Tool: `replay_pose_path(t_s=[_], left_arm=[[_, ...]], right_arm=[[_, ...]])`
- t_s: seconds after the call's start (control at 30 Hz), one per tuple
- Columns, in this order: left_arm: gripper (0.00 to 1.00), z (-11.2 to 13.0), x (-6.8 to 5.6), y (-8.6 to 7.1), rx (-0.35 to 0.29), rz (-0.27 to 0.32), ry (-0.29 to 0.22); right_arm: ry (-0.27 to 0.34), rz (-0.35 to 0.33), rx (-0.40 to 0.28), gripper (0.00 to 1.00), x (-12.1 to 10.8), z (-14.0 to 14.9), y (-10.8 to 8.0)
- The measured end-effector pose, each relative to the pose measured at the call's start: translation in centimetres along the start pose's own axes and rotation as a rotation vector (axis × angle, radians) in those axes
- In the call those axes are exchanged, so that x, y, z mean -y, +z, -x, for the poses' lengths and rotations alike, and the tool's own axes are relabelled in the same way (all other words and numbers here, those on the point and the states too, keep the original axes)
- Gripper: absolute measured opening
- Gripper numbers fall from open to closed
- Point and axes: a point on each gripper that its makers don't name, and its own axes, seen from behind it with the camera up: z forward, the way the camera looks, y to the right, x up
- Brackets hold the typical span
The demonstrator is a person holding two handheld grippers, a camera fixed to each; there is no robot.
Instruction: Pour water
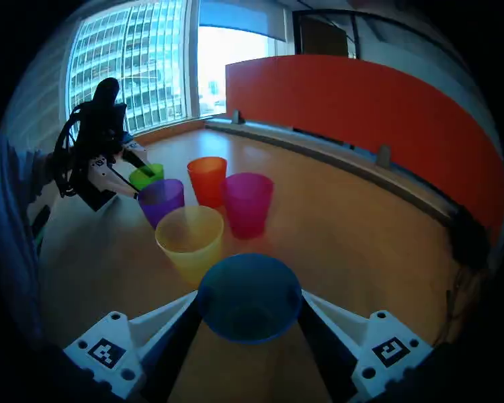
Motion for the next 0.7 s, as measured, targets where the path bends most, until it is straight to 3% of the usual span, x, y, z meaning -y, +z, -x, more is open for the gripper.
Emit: replay_pose_path(t_s=[0.37,0.7], left_arm=[[0.85,-1.7,-0.2,-1.4,-0.052,-0.019,-0.018],[0.85,-5.1,-0.5,-4.9,-0.142,-0.056,-0.015]], right_arm=[[0.012,0.014,-0.049,0.92,0.0,-1.8,-1.5],[0.006,0.042,-0.126,0.92,0.6,-4.6,-3.5]])
